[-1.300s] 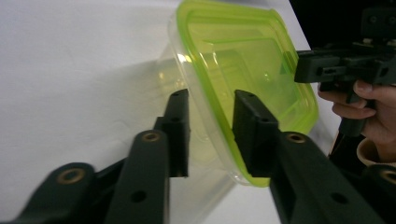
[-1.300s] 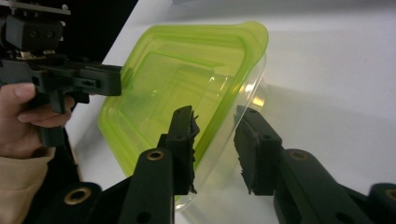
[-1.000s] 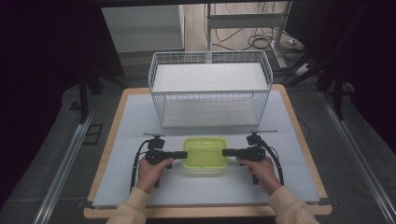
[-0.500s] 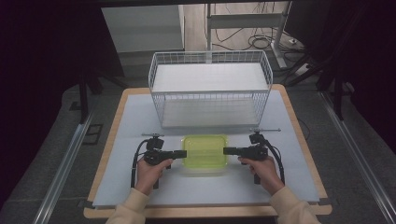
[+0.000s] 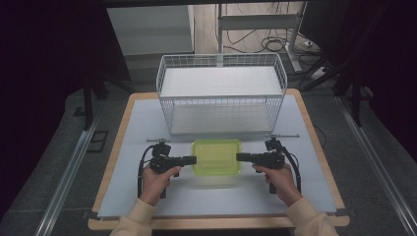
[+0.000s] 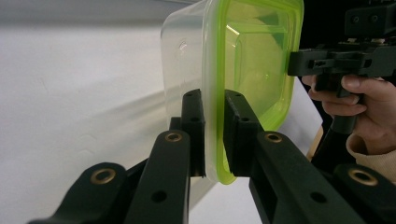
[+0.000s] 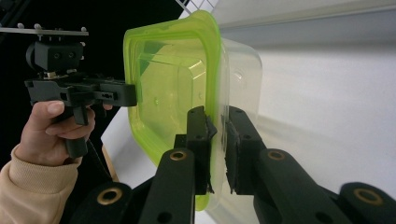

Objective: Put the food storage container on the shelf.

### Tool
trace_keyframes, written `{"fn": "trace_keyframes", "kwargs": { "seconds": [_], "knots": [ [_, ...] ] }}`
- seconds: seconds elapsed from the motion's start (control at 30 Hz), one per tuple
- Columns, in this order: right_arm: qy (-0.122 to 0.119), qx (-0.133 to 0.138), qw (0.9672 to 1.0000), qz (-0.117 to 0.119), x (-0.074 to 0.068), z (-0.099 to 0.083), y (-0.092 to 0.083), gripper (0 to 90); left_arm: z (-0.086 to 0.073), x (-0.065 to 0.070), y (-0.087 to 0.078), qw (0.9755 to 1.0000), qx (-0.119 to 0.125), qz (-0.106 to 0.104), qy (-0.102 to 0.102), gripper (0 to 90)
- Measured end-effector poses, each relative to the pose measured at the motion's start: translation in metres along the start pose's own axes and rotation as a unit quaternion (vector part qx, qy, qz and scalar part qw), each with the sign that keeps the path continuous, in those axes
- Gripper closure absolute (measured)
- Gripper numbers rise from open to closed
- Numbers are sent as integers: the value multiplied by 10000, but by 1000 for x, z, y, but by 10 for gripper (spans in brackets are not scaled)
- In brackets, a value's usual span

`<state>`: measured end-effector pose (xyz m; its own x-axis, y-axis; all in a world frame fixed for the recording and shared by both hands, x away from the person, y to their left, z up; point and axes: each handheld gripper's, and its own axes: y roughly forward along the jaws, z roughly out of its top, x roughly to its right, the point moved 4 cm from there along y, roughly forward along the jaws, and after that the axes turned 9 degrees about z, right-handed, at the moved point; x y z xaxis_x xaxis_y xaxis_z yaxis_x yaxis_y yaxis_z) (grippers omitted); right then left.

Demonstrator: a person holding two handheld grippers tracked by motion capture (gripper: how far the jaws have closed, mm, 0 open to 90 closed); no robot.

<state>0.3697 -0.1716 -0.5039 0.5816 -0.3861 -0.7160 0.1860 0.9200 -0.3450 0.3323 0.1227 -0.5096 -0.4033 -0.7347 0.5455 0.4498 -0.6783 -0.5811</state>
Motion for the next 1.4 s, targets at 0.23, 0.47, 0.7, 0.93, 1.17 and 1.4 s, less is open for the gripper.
{"fn": "trace_keyframes", "kwargs": {
  "seconds": [0.23,0.47,0.7,0.93,1.17,1.4],
  "knots": [
    [-212,45,9997,-80,-11,3,-4,810,3,2,-4,9999,43,-94,-3,810],
    [-351,106,9993,-87,-20,11,-10,810,10,8,-10,9997,170,-148,18,810],
    [-503,127,9986,-134,-32,27,-12,811,23,12,-17,9995,251,-191,4,810],
    [-571,218,9981,-102,-40,38,-18,810,39,21,-24,9993,311,-158,116,810],
    [-653,291,9973,-139,-46,51,-25,810,52,30,-28,9989,379,-70,260,811],
    [-746,358,9964,-159,-52,59,-31,811,61,36,-32,9986,417,-80,326,811]
  ]
}}
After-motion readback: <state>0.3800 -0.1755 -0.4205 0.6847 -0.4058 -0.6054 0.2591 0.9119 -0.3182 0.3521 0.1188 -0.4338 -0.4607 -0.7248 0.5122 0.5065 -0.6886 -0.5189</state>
